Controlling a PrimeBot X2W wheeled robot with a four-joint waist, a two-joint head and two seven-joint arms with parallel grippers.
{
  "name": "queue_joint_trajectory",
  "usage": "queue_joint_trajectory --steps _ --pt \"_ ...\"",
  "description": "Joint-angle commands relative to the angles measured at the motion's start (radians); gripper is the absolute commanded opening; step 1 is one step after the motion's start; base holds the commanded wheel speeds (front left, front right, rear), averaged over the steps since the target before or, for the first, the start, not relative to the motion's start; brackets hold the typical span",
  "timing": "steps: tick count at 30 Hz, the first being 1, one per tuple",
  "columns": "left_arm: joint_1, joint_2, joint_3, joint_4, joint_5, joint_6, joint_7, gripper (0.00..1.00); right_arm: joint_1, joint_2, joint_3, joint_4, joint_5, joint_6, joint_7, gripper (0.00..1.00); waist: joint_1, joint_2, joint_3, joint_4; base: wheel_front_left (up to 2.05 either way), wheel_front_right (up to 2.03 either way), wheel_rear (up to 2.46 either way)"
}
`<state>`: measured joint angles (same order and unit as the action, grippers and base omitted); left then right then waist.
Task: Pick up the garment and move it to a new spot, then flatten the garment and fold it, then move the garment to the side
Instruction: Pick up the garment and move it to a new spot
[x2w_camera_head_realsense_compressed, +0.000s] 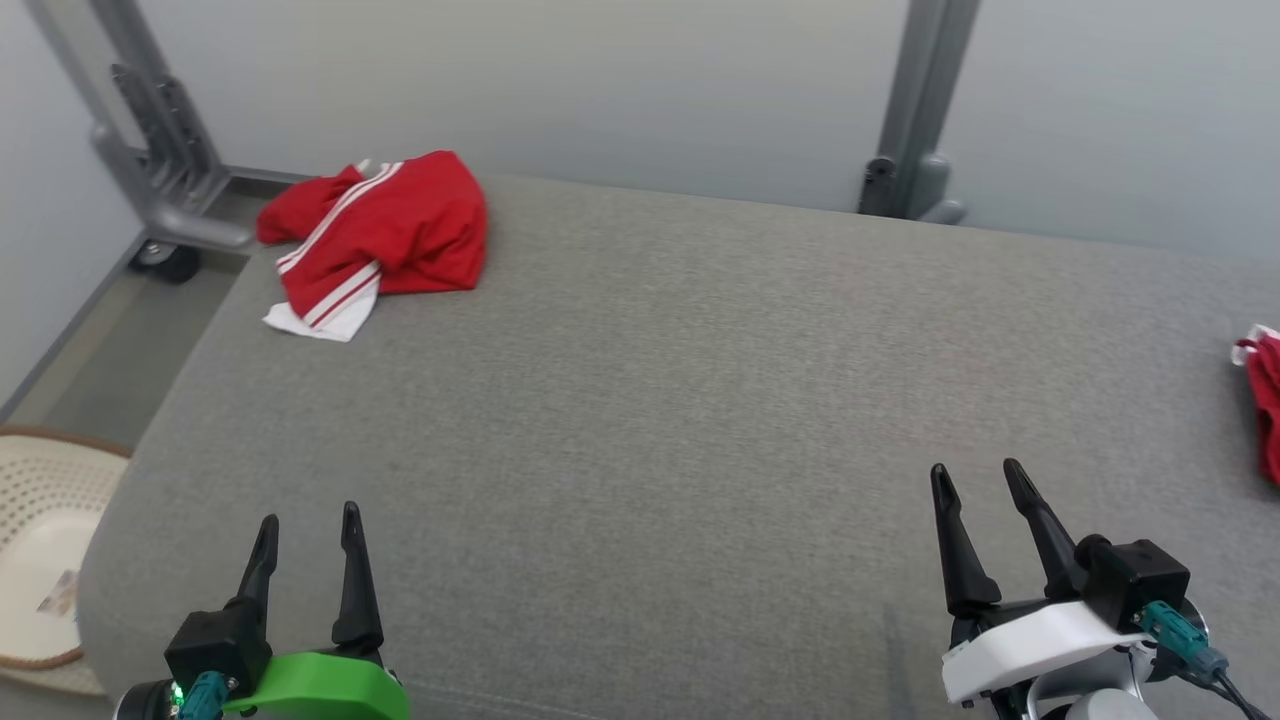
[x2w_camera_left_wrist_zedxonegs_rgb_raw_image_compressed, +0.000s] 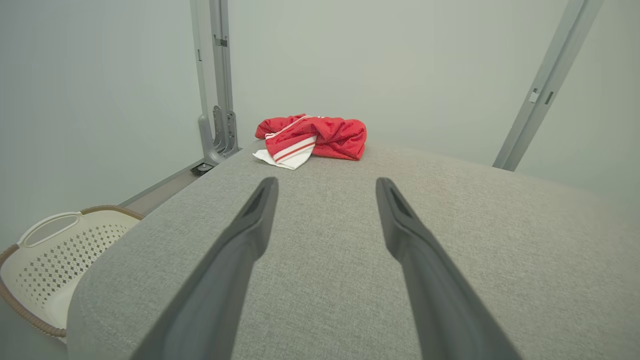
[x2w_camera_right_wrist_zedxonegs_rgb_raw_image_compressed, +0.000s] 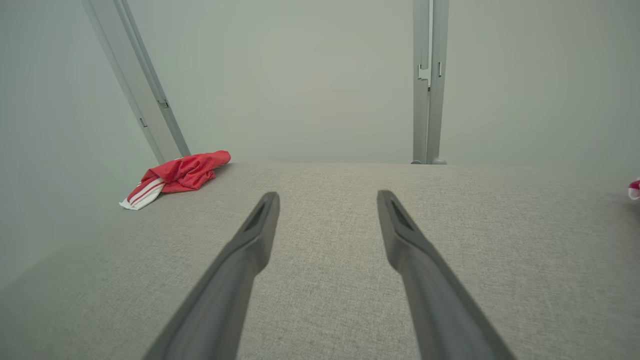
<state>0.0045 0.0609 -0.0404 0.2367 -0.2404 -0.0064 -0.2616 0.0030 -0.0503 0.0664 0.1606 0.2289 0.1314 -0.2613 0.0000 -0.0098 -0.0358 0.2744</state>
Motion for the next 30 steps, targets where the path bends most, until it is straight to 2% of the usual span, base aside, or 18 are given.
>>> queue_joint_trajectory --steps 1,4,9,18,30 --pt "0.013 0.008 0.002 -0.002 0.008 0.003 -0.003 1.00 0.012 -0.001 -0.002 -0.003 0.004 -0.001 0.000 1.00 0.0000 0.0098 -0.004 0.165 0.00 0.00 0.00" --pt "0.028 0.014 0.018 -0.017 0.006 0.010 -0.003 1.00 0.002 -0.001 0.013 0.000 0.013 -0.001 -0.001 1.00 0.0000 0.0098 0.001 0.229 0.00 0.00 0.00" --pt "0.070 0.005 0.068 -0.092 -0.012 0.039 -0.003 1.00 -0.068 -0.002 0.079 0.025 0.009 -0.001 0.009 1.00 0.0000 0.0098 0.040 0.255 0.00 0.00 0.00" --pt "0.099 -0.003 0.074 -0.136 -0.017 0.049 -0.003 1.00 -0.116 -0.002 0.104 0.065 0.006 -0.001 0.003 1.00 0.0000 0.0098 0.056 0.263 0.00 0.00 0.00" --pt "0.072 0.003 0.057 -0.124 -0.010 0.036 -0.003 1.00 -0.096 -0.002 0.064 0.044 -0.013 -0.001 -0.002 1.00 0.0000 0.0098 0.066 0.264 0.00 0.00 0.00"
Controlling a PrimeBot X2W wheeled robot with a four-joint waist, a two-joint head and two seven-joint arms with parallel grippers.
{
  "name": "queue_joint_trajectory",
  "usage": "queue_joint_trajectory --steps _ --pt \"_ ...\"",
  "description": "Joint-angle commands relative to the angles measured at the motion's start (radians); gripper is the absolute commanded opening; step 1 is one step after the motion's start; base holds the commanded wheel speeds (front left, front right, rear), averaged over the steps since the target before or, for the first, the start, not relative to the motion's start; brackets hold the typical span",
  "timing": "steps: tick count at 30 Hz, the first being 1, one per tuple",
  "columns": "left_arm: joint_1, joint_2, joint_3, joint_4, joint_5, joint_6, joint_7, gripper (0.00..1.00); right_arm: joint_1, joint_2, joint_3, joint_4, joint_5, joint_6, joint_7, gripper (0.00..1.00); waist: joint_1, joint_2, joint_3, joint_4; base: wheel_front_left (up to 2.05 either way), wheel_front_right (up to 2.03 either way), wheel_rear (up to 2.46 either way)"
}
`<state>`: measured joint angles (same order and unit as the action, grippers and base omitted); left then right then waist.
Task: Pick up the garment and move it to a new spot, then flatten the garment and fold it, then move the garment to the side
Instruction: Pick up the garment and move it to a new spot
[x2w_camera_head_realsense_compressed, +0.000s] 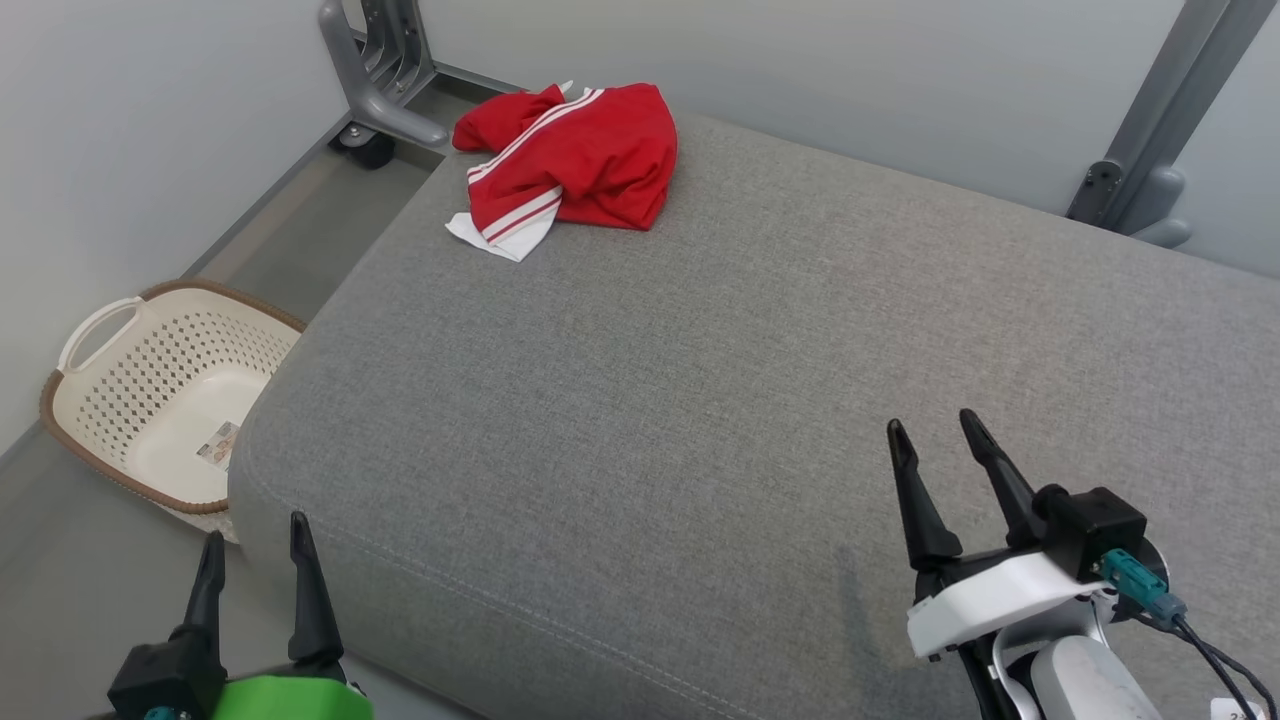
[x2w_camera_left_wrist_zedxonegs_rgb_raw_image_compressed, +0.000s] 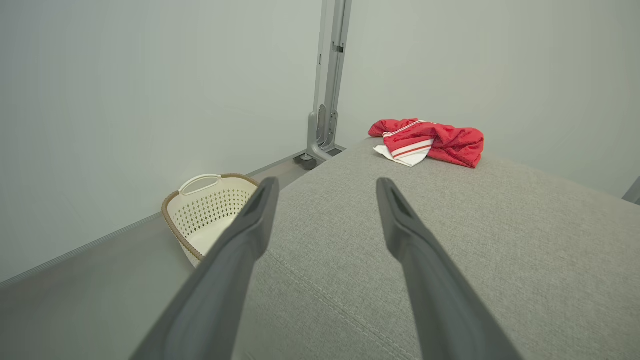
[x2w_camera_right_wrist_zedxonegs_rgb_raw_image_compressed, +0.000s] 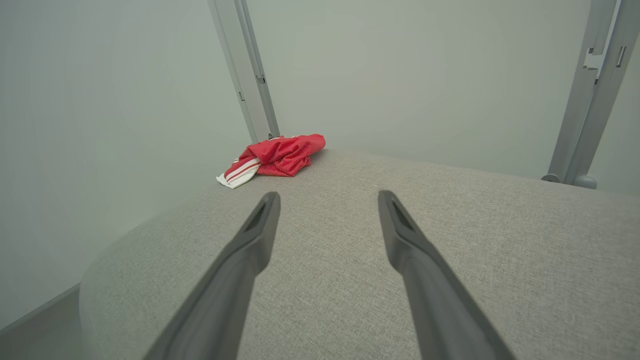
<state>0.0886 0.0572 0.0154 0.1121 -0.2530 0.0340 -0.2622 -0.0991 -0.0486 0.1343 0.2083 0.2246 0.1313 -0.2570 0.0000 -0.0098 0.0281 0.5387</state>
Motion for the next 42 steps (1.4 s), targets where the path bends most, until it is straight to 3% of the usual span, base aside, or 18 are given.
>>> queue_joint_trajectory --steps 1,8,18,24,33,42 --pt "-0.028 0.015 0.000 0.001 0.008 -0.007 -0.003 1.00 0.007 -0.004 -0.013 -0.011 -0.015 -0.001 -0.007 1.00 0.0000 0.0098 0.006 -0.001 0.00 0.00 0.00" --pt "-0.222 0.104 -0.015 0.007 0.041 -0.050 0.033 1.00 0.003 -0.003 -0.089 -0.093 -0.059 -0.001 0.013 1.00 0.0000 0.0098 0.075 -0.013 0.00 0.00 0.00" --pt "-0.674 0.320 -0.024 0.084 0.011 -0.148 0.159 1.00 -0.108 -0.004 -0.121 -0.275 -0.158 -0.001 0.107 1.00 0.0000 0.0098 0.343 -0.204 0.00 0.00 0.00" --pt "-0.938 0.446 -0.070 0.219 -0.045 -0.164 0.237 1.00 -0.172 -0.004 -0.115 -0.363 -0.186 -0.001 0.129 1.00 0.0000 0.0098 0.494 -0.319 0.00 0.00 0.00" --pt "-1.114 0.512 -0.168 0.459 -0.186 -0.165 0.344 1.00 -0.211 -0.003 -0.108 -0.470 -0.218 -0.001 0.148 1.00 0.0000 0.0098 0.607 -0.448 0.00 0.00 0.00" --pt "-1.159 0.549 -0.234 0.613 -0.261 -0.164 0.381 1.00 -0.171 -0.002 -0.133 -0.531 -0.223 -0.001 0.151 1.00 0.0000 0.0098 0.656 -0.481 0.00 0.00 0.00"
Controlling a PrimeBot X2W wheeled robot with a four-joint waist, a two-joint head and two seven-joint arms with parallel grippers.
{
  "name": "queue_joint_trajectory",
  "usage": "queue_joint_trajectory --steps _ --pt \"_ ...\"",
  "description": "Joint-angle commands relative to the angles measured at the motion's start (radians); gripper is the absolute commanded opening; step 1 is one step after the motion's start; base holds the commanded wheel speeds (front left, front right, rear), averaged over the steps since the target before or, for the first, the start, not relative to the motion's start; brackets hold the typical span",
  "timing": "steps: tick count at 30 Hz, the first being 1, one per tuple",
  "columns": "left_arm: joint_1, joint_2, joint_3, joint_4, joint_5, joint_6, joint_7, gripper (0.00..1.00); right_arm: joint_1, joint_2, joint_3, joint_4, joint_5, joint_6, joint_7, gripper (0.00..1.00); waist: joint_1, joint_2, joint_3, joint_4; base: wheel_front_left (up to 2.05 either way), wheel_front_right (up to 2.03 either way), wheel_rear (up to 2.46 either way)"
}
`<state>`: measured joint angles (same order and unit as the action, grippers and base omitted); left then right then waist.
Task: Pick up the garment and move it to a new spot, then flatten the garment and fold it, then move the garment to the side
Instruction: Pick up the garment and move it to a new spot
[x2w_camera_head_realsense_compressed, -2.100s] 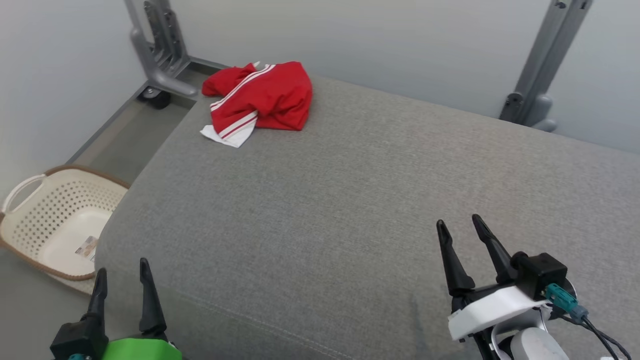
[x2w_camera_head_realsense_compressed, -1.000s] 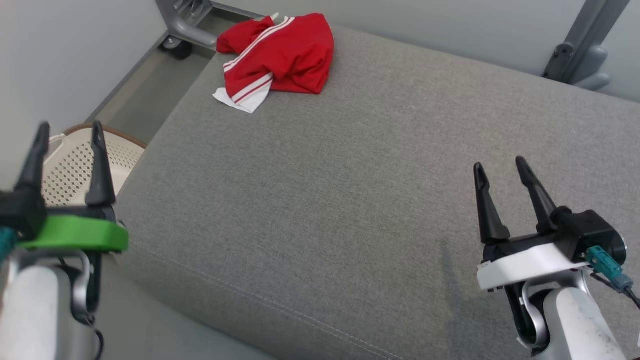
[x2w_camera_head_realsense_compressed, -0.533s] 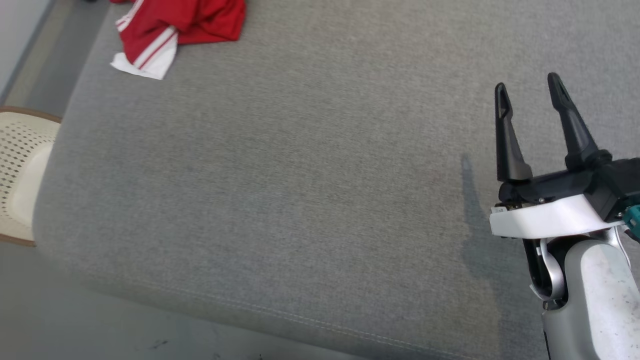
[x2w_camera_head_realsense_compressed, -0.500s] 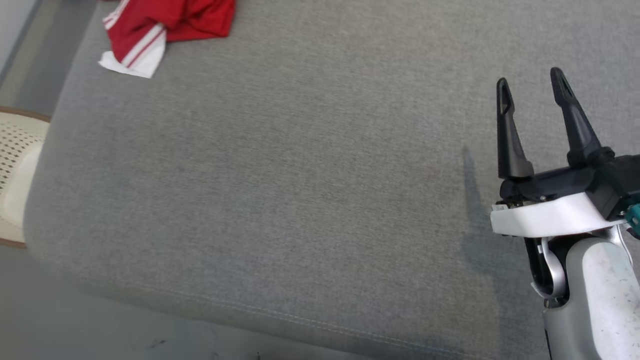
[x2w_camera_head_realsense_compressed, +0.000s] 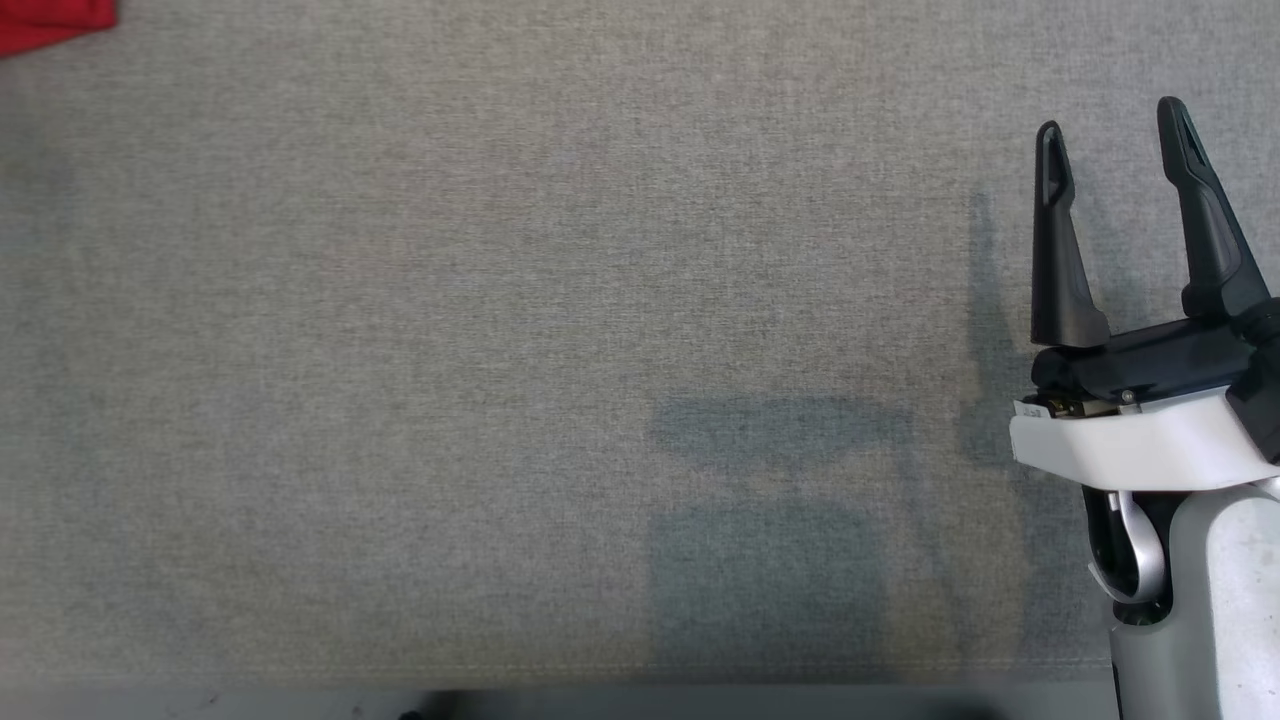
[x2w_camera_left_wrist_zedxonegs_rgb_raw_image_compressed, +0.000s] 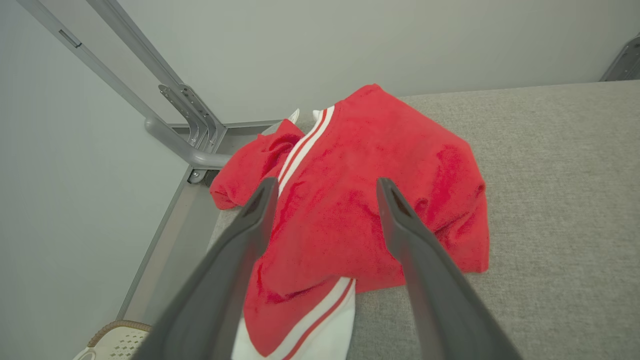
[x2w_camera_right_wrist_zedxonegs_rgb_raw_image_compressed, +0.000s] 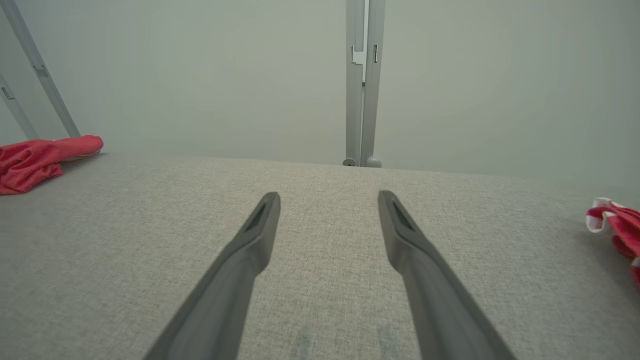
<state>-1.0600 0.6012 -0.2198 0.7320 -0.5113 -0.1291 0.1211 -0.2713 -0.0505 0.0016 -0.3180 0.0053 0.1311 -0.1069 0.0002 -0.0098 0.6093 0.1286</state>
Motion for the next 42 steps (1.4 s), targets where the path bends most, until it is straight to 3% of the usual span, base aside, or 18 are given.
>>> queue_joint_trajectory --steps 1,13,15,16,29,35,42 --pt "-0.014 0.002 -0.001 0.011 -0.011 -0.001 -0.005 1.00 0.002 0.000 0.000 -0.008 -0.004 -0.001 0.001 1.00 -0.0002 0.0098 0.081 -0.072 0.00 0.00 0.00" --pt "-0.060 0.015 -0.039 0.204 -0.021 0.000 0.005 1.00 -0.008 0.000 0.003 -0.015 -0.006 -0.001 0.003 1.00 -0.0002 0.0098 0.106 -0.068 0.00 0.00 0.00" --pt "-0.067 0.012 -0.045 0.221 -0.014 0.000 -0.004 0.20 -0.010 0.000 0.004 -0.013 -0.005 -0.001 0.003 1.00 -0.0002 0.0098 0.102 -0.066 0.00 0.00 0.00" --pt "-0.071 0.012 -0.048 0.227 -0.011 0.000 -0.011 0.00 -0.012 0.000 0.005 -0.012 -0.004 -0.001 0.000 1.00 -0.0002 0.0098 0.099 -0.065 0.00 0.00 0.00" --pt "-0.119 0.054 -0.123 0.220 0.051 -0.001 -0.131 0.00 0.001 -0.001 0.014 0.085 0.049 -0.001 -0.059 1.00 -0.0002 0.0098 -0.068 -0.090 0.00 0.00 0.00" --pt "-0.145 0.069 -0.215 0.129 0.062 -0.001 -0.122 0.00 0.027 -0.001 0.012 0.162 0.092 -0.001 -0.096 1.00 -0.0002 0.0098 -0.205 -0.119 0.00 0.00 0.00" --pt "-0.102 0.043 -0.357 -0.015 0.029 -0.001 -0.073 0.00 0.064 -0.001 0.003 0.228 0.131 -0.001 -0.127 1.00 -0.0002 0.0098 -0.318 -0.149 0.00 0.00 0.00"
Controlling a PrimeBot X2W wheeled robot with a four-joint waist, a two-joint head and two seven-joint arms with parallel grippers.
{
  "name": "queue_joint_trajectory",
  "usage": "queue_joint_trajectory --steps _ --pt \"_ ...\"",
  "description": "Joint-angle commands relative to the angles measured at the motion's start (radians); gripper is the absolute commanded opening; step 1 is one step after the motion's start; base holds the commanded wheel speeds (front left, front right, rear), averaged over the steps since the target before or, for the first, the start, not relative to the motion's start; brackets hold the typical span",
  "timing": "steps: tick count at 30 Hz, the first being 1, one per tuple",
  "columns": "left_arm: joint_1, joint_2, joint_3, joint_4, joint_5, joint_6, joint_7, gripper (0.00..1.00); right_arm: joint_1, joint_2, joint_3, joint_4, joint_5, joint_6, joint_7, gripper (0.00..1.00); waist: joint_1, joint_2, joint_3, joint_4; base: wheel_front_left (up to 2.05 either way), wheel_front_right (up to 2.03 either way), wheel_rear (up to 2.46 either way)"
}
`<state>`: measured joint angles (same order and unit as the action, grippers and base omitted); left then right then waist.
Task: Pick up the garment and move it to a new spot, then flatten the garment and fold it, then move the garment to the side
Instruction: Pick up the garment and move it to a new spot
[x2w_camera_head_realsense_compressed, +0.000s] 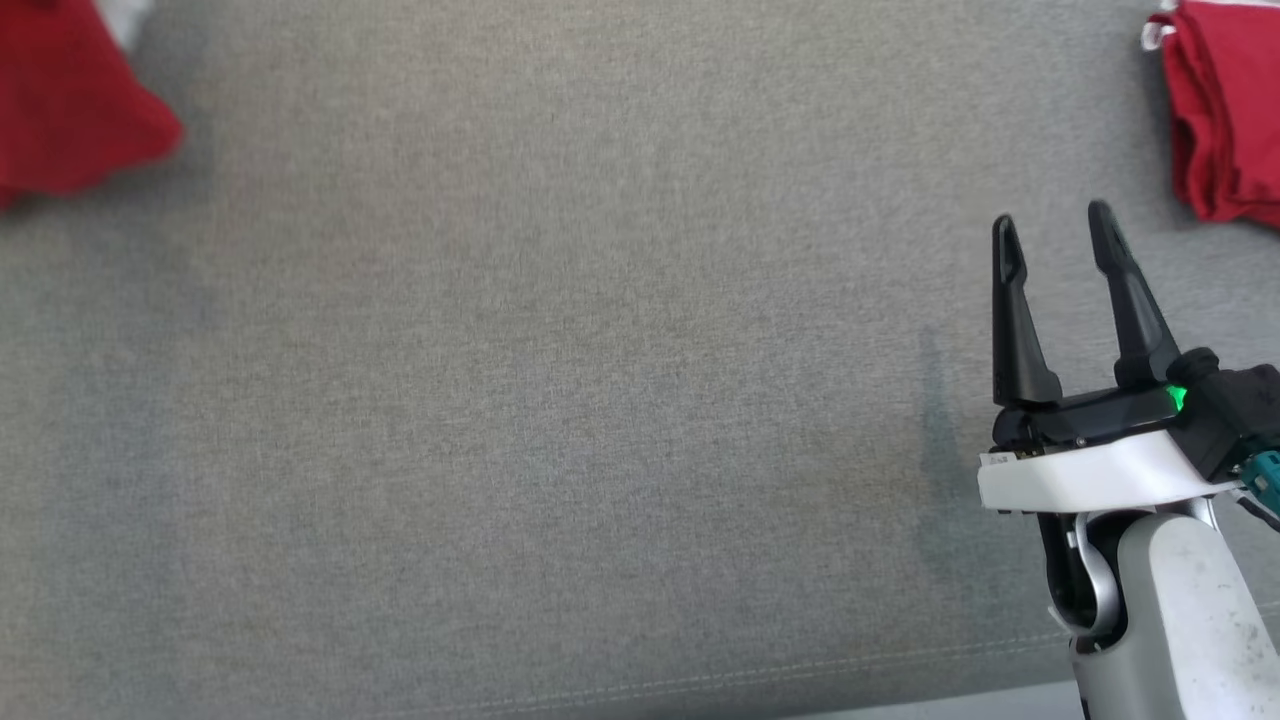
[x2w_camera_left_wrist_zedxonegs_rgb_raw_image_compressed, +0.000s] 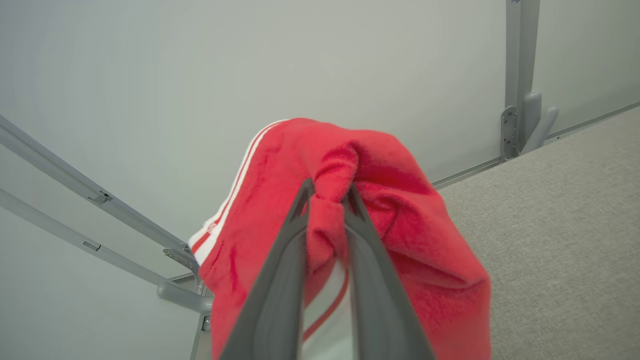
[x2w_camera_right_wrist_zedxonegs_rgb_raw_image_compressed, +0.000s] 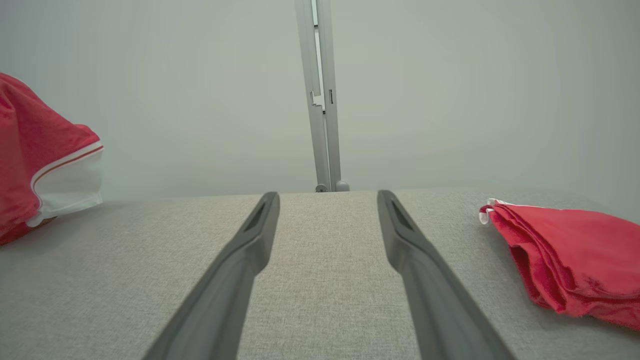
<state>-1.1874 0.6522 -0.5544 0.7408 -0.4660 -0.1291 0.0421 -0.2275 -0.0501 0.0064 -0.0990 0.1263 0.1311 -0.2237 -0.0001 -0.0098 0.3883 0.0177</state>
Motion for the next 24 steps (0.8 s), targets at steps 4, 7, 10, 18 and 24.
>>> queue_joint_trajectory --steps 4,7,10,18,24 --pt "0.049 -0.014 -0.079 -0.094 -0.040 -0.001 0.013 0.00 0.039 -0.001 -0.006 0.027 0.023 -0.001 -0.018 1.00 0.0001 0.0098 -0.138 -0.055 0.00 0.00 0.00" --pt "0.072 -0.019 -0.118 -0.162 -0.060 -0.001 0.007 0.00 0.056 -0.001 -0.013 0.034 0.028 -0.001 -0.023 1.00 0.0001 0.0098 -0.173 -0.076 0.00 0.00 0.00" --pt "0.093 -0.039 -0.143 -0.237 -0.082 -0.001 -0.001 0.00 0.072 -0.001 -0.019 0.042 0.032 -0.001 -0.027 1.00 0.0001 0.0098 -0.199 -0.093 0.00 0.00 0.00" --pt "0.117 -0.155 -0.187 -0.434 -0.118 0.022 0.018 0.00 0.101 -0.001 -0.017 0.064 0.053 -0.001 -0.033 1.00 0.0001 0.0098 -0.234 -0.128 0.00 0.00 0.00" --pt "0.152 -0.289 -0.185 -0.458 -0.171 0.088 -0.002 0.00 0.094 -0.001 -0.013 0.081 0.068 -0.001 -0.039 1.00 0.0001 0.0098 -0.223 -0.148 0.00 0.00 0.00"
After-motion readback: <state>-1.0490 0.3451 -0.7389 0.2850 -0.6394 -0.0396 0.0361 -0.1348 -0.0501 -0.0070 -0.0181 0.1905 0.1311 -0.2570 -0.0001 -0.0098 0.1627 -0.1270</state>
